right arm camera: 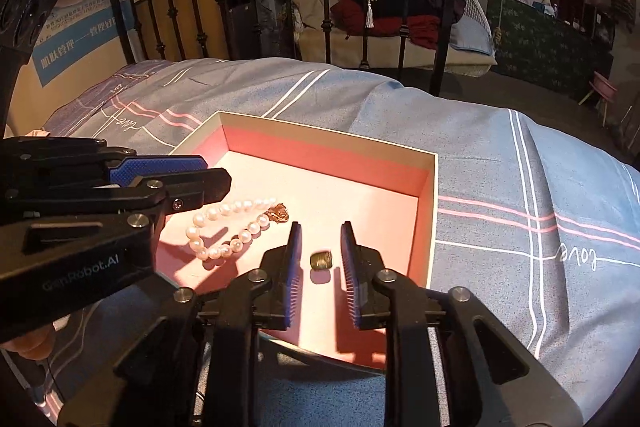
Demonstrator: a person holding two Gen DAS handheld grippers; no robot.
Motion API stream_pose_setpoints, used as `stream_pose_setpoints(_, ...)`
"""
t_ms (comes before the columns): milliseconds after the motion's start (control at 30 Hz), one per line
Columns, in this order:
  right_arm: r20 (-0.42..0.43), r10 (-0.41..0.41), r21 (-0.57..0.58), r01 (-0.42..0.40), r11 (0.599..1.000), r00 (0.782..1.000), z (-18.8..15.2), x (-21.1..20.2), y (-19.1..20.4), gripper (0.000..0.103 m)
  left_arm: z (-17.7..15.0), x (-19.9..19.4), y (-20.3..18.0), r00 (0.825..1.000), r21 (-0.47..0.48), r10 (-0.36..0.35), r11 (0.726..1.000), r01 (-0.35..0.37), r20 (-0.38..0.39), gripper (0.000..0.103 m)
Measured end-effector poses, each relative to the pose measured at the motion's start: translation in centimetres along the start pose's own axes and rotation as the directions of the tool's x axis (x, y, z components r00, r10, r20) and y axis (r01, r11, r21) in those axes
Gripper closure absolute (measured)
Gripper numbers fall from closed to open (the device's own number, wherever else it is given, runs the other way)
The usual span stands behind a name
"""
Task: Organize jewelry
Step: 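Carry the bracelet and charm into the green box and open both tools, then grasp a gold pendant with the left tool while the right tool grasps a gold flower charm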
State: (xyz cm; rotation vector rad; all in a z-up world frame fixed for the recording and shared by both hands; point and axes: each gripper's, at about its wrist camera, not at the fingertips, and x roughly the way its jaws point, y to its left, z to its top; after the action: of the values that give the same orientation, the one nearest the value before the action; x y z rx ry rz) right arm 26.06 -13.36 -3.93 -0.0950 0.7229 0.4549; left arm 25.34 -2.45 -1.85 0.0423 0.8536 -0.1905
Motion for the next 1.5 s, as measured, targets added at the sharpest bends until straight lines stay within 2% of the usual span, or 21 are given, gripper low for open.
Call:
stream_pose_setpoints(33,0.007,0.0,0.003,0.0,1.0,1.0,-0.2,-0.3,0.0,0.061,-0.1,-0.3,0.0,1.0,0.001,0.005,1.0,-0.005,0.014,0.059)
stream_pose_setpoints(167,0.042,0.0,0.019,0.0,1.0,0.999,-1.0,-2.8,-0.1,0.059,-0.9,-2.7,-0.4,0.999,0.019,-0.003,1.0,0.002,0.047,0.056)
stream_pose_setpoints(333,0.098,0.004,0.072,-0.011,0.997,0.995,-4.5,-8.5,-0.5,0.058,-5.1,-7.2,-0.9,0.994,0.034,-0.021,0.999,0.017,0.108,0.047)
stream_pose_setpoints(467,0.095,0.014,0.1,-0.024,0.995,0.995,-8.7,-11.9,-0.3,0.057,-9.8,-8.8,-1.2,0.996,0.019,-0.047,0.999,0.046,0.075,0.047)
stream_pose_setpoints(567,0.047,0.005,0.091,-0.009,0.996,0.999,-11.7,-12.6,0.4,0.057,-12.8,-9.1,-1.4,0.998,0.001,-0.036,0.999,0.036,0.058,0.047)
stream_pose_setpoints(733,0.001,0.018,0.09,-0.018,0.996,1.0,-14.6,-12.5,1.4,0.057,-14.5,-8.1,-2.2,0.999,0.026,-0.041,0.999,0.04,0.011,0.048)
stream_pose_setpoints(900,-0.005,0.018,0.092,-0.018,0.996,1.0,-15.2,-12.3,1.6,0.057,-14.9,-6.8,-3.1,0.999,0.067,-0.038,0.997,0.039,-0.022,0.048)
stream_pose_setpoints(1033,-0.003,0.023,0.097,-0.022,0.995,1.0,-15.3,-12.2,1.5,0.057,-15.4,-5.7,-3.1,0.997,0.059,-0.053,0.997,0.056,-0.049,0.057)
stream_pose_setpoints(1200,0.009,0.003,0.095,-0.004,0.995,1.0,-15.0,-12.4,1.0,0.058,-15.7,-6.0,-2.8,0.996,0.054,-0.077,0.995,0.079,-0.038,0.057)
stream_pose_setpoints(1400,-0.041,-0.027,0.021,0.028,0.999,0.999,-14.1,-11.2,1.3,0.08,-15.7,-6.0,-2.8,0.997,0.053,-0.068,0.996,0.07,-0.032,0.057)
stream_pose_setpoints(1500,-0.054,-0.022,-0.016,0.021,1.0,0.998,-13.7,-10.5,2.0,0.084,-15.7,-6.0,-2.8,0.997,0.052,-0.068,0.996,0.07,-0.029,0.057)
